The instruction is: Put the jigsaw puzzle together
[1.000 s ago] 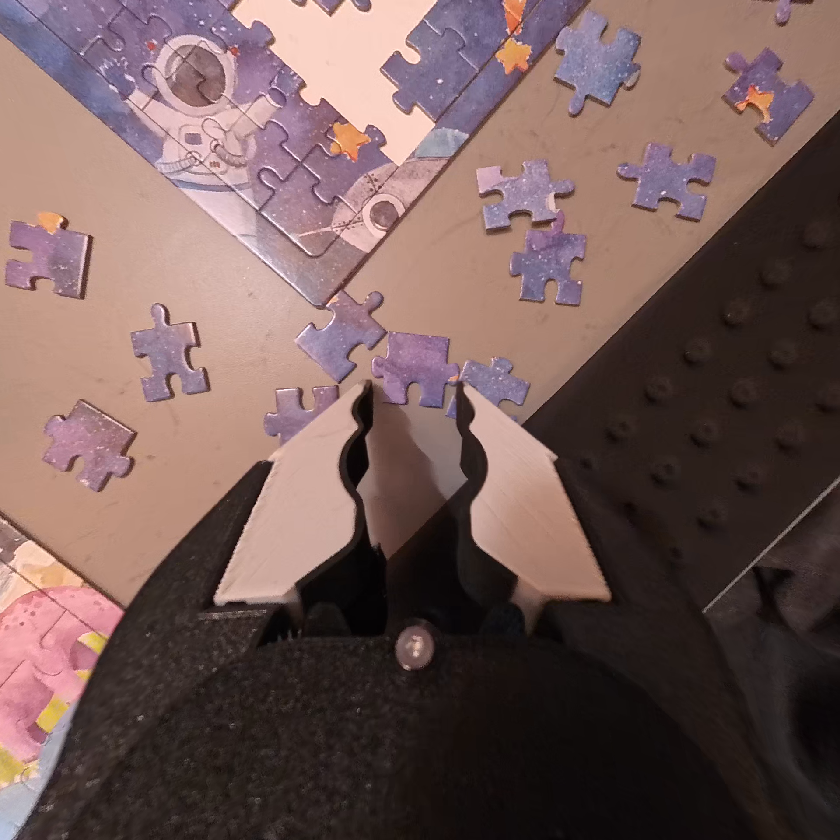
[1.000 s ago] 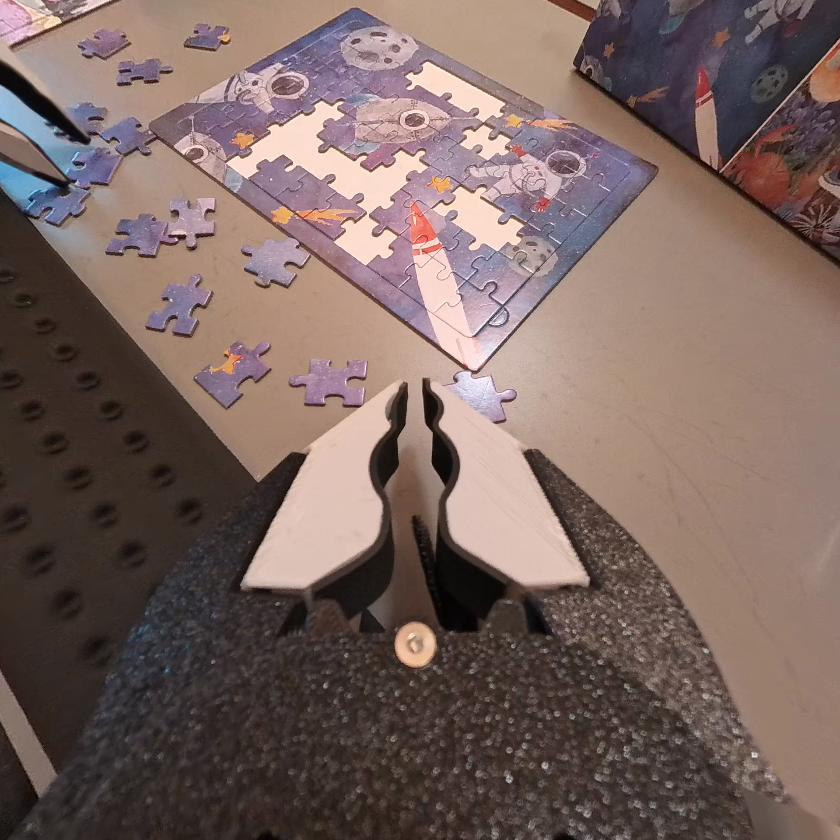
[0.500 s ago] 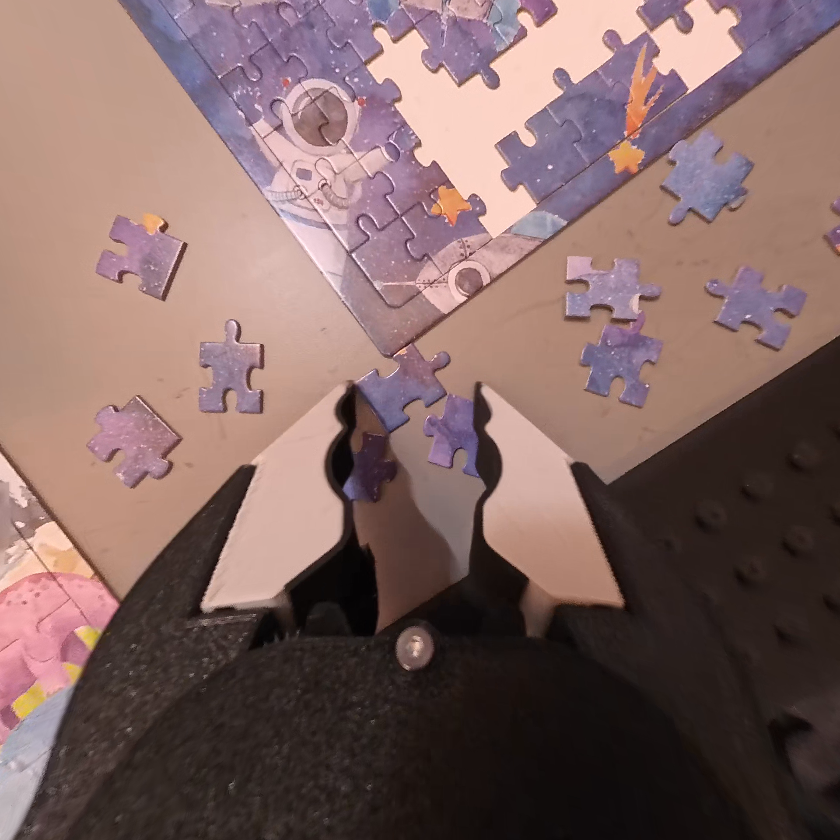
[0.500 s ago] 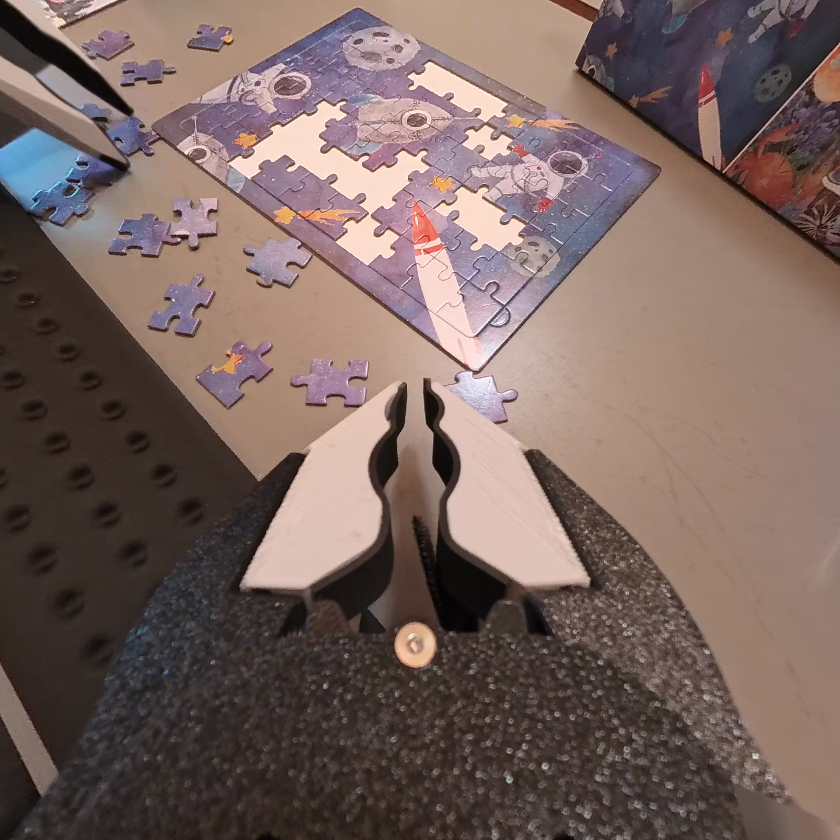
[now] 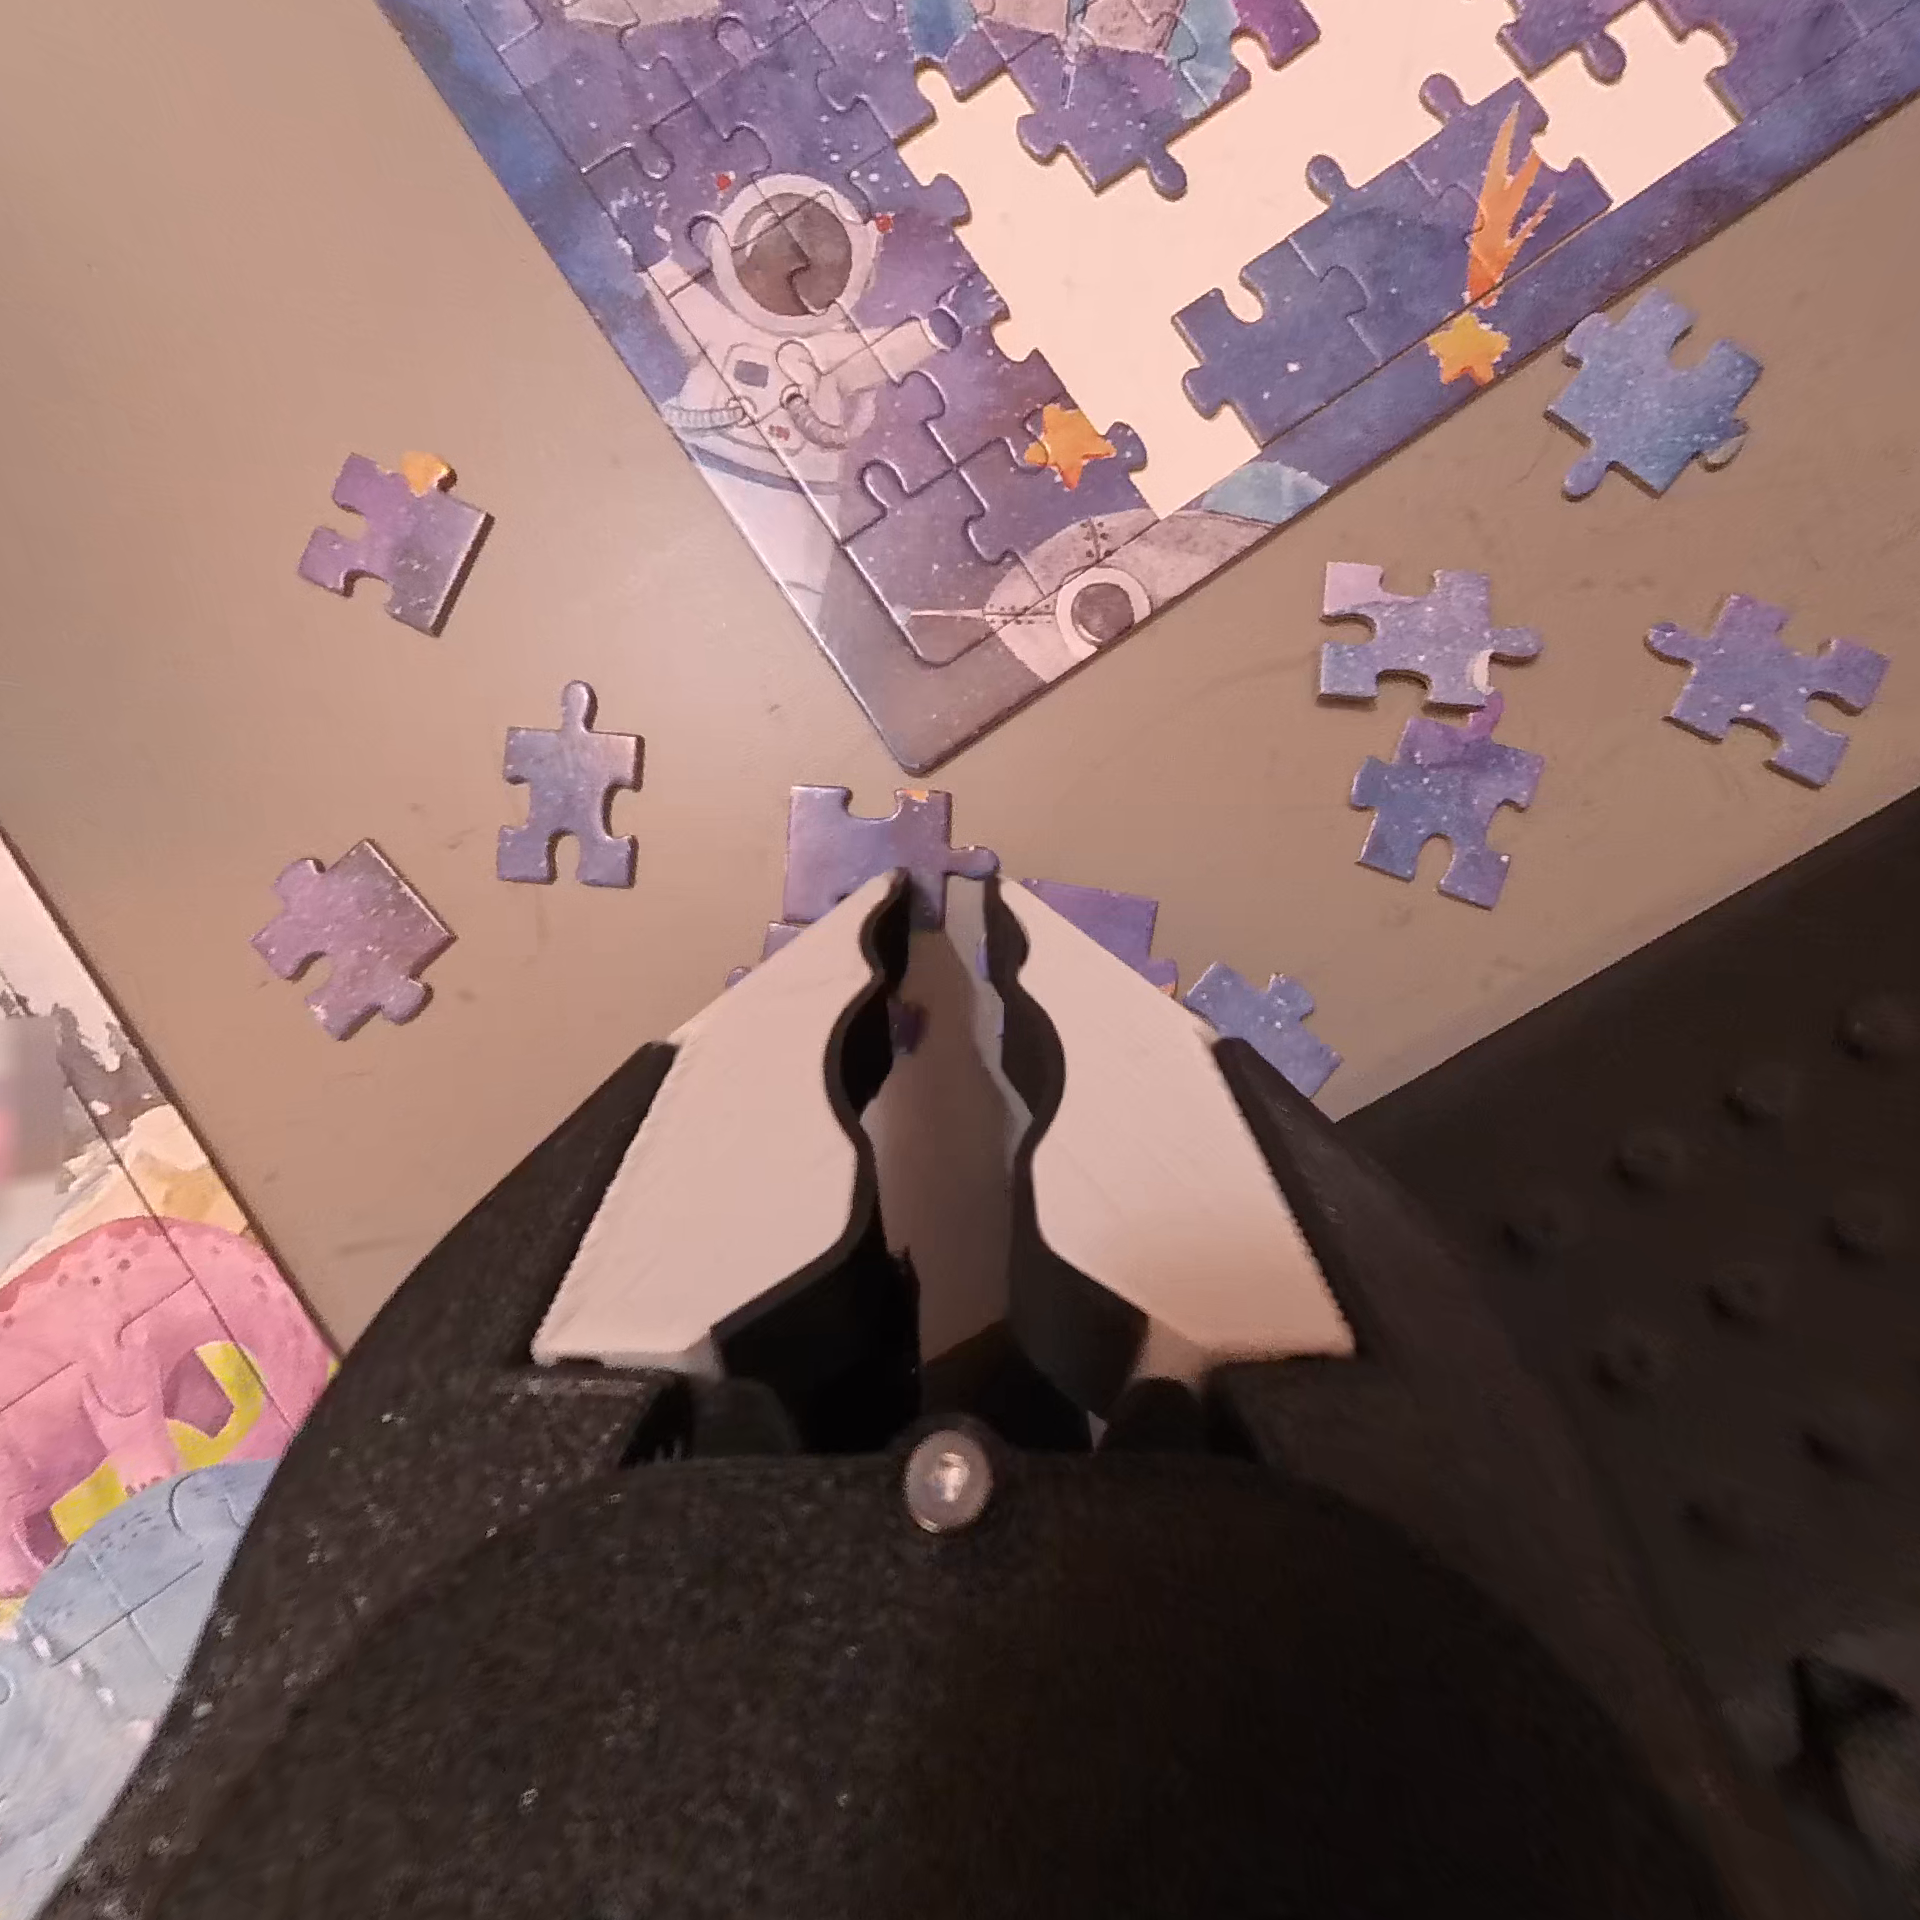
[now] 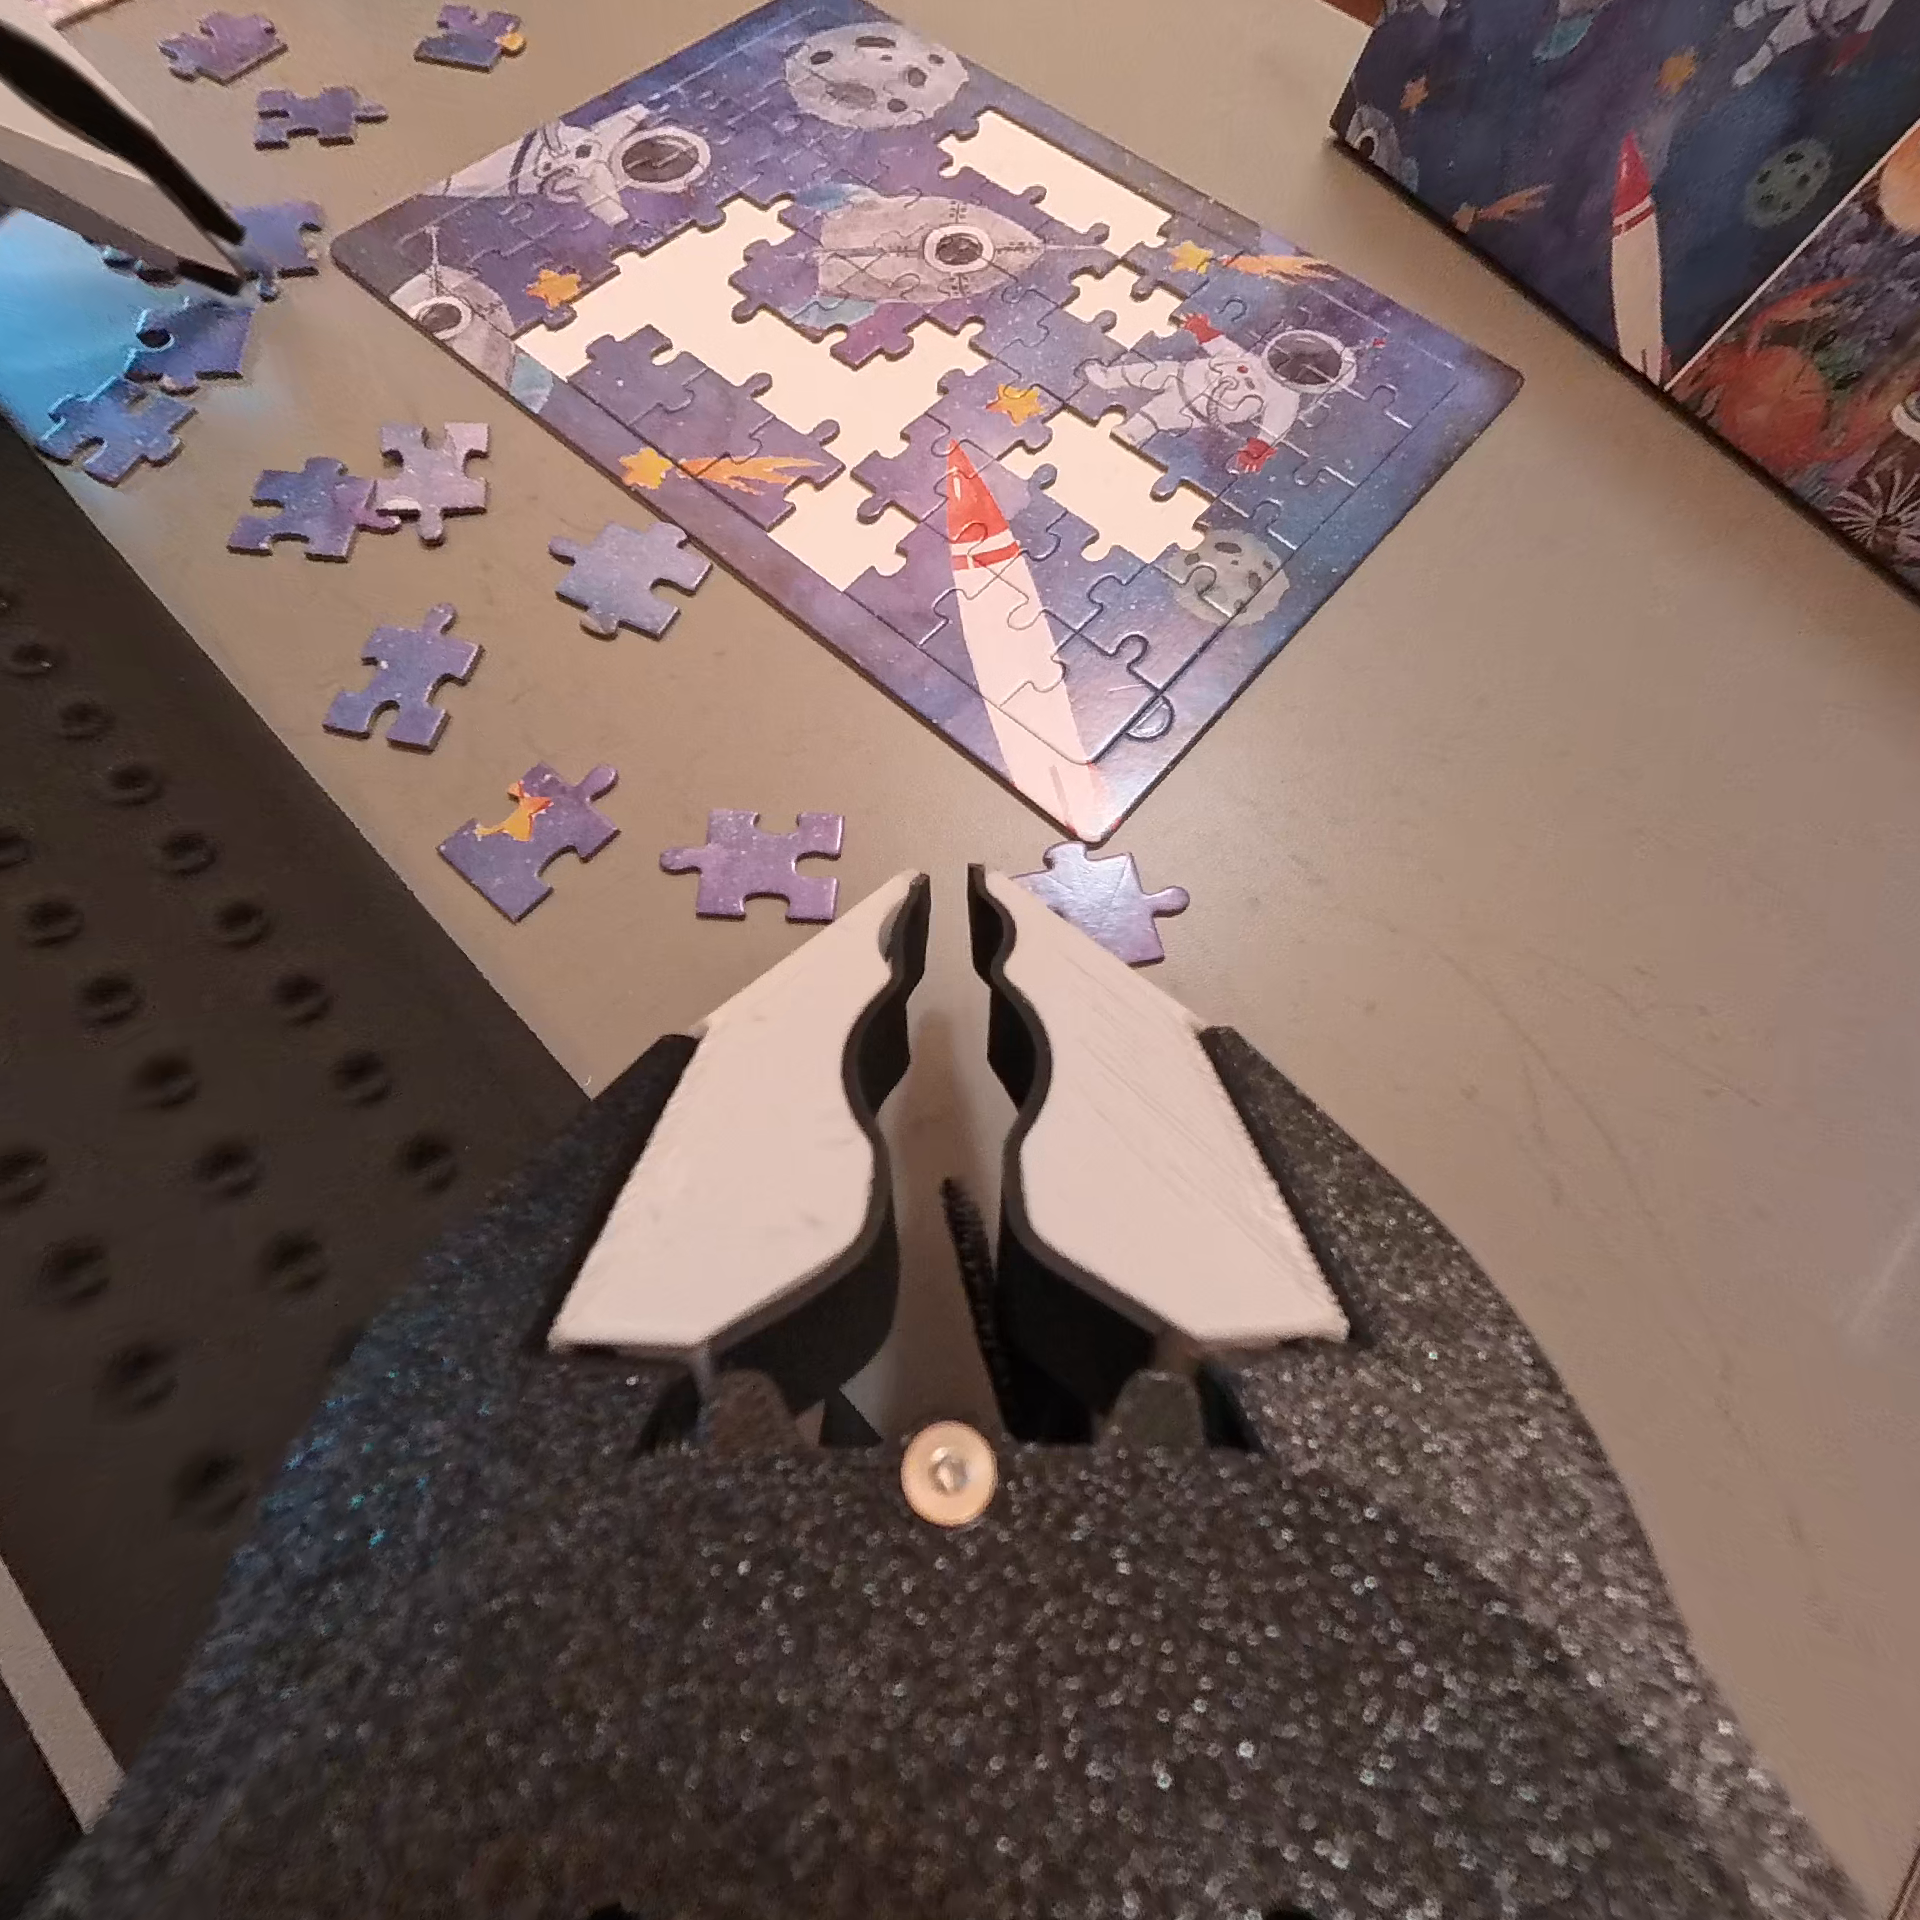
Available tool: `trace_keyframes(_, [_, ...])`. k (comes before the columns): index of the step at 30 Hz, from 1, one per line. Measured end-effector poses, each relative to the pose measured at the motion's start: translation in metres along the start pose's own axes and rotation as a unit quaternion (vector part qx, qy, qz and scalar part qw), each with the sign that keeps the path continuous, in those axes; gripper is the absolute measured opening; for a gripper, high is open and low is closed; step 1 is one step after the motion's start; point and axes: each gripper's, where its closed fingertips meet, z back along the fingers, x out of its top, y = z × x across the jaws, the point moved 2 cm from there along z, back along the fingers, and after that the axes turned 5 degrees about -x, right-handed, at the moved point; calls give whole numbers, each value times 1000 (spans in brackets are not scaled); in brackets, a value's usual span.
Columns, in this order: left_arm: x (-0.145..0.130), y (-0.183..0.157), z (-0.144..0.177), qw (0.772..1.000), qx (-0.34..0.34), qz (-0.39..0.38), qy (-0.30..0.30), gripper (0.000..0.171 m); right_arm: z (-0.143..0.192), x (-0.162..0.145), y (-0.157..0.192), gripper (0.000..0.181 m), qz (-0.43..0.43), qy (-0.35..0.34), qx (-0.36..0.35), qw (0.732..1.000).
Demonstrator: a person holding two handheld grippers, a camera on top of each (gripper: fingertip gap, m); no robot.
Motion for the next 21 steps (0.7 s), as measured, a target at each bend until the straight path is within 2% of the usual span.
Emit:
trace_keyframes(6, [0,14,5,1000,12,15,0,39,0,0,-1,7,-5,-1,-1,1000])
trace_keyframes(11, [-3,26,16,999,25,27,-4,40,0,0,-2,7,-10,-1,0,1000])
trace_keyframes(16, [-11,-3,25,998,-62,19,4,33,0,0,-2,7,-10,1,3,1000])
trace_keyframes(21, [-16,-20,18,997,-79,2,17,40,0,0,-1,7,-8,0,3,1000])
